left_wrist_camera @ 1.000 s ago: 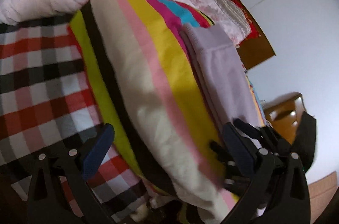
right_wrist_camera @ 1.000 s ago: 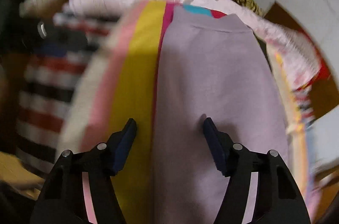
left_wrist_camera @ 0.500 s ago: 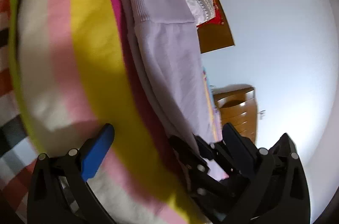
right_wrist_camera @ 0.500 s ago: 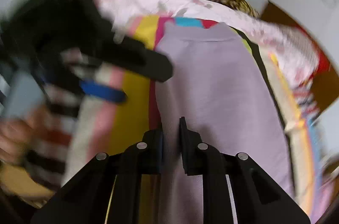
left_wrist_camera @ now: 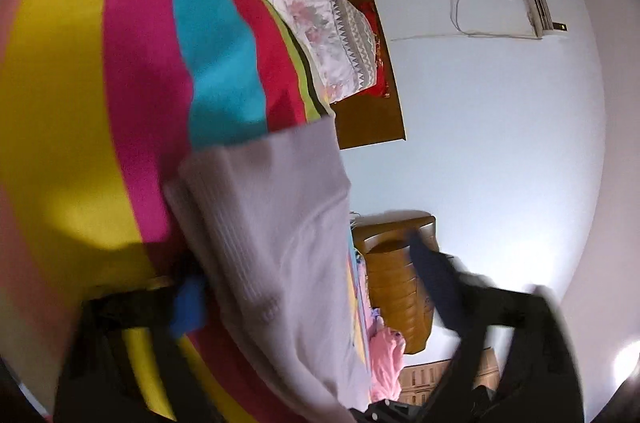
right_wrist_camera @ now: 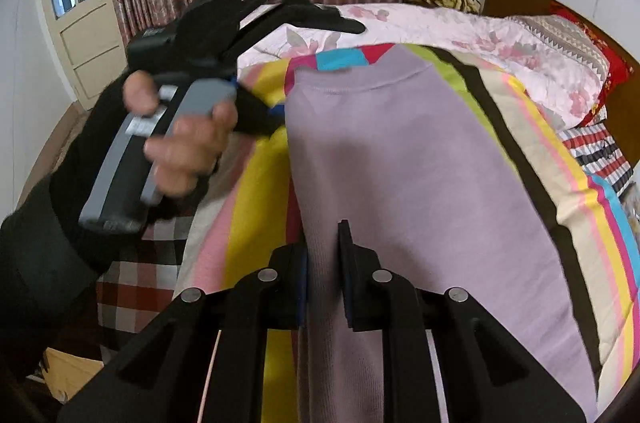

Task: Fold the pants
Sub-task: 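Grasp the ribbed cuffs with the left tool and lift them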

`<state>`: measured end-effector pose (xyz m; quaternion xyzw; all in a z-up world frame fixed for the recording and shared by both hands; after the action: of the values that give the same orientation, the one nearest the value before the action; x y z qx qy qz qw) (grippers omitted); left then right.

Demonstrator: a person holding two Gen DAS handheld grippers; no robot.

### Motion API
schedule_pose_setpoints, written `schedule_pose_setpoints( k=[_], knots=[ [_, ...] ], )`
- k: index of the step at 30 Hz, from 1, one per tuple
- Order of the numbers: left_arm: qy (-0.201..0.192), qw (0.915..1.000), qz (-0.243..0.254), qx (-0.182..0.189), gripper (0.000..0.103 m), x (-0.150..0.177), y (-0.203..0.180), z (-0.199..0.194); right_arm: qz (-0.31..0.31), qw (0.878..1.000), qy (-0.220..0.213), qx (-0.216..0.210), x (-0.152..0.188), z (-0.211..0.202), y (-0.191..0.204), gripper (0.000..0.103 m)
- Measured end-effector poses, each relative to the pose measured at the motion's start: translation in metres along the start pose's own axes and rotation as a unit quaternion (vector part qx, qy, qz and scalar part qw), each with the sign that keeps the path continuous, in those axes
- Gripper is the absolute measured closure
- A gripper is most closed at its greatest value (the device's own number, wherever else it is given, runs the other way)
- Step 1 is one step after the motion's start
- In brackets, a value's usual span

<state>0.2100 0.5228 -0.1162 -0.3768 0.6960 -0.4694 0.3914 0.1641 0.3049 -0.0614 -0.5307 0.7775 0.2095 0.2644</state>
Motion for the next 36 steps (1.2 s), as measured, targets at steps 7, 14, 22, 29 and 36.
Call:
schedule_pose_setpoints(
  k=[7, 14, 22, 29, 36],
  knots=[
    [0.008, 0.9988, 0.043, -0.02, 0.086, 0.001, 0.017, 0.0, 0.065, 0.997, -0.03, -0.025, 0.015, -0.049, -0.026, 0.028],
    [-0.022, 0.989, 0.123, -0.08, 0.089, -0.002, -0.013, -0.001, 0.083, 0.995, 0.032, 0.044, 0.06, -0.047, -0.045, 0.037],
    [-0.058, 0.9684, 0.229, -0.08, 0.09, 0.015, -0.087, -0.019, 0.083, 0.996, 0.016, 0.041, 0.049, -0.061, -0.053, 0.035],
    [-0.061, 0.952, 0.29, -0.077, 0.092, 0.038, -0.15, -0.017, 0.026, 0.998, 0.031, 0.051, 0.054, -0.032, -0.024, 0.03],
    [-0.06, 0.9322, 0.35, -0.069, 0.092, 0.076, -0.204, -0.018, 0.197, 0.975, -0.015, 0.097, 0.058, -0.059, -0.118, 0.026]
  ],
)
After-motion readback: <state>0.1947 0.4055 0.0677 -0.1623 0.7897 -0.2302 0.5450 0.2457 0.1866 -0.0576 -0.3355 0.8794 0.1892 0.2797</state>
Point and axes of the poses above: each gripper's, at about its wrist camera, not at the fingertips, and z roughly the way its jaws point, y to its left, x to its underside, the point moved 3 cm from there along z, roughly the way its jaws point, and after that the axes turned 2 degrees about z, right-handed, at the moved point
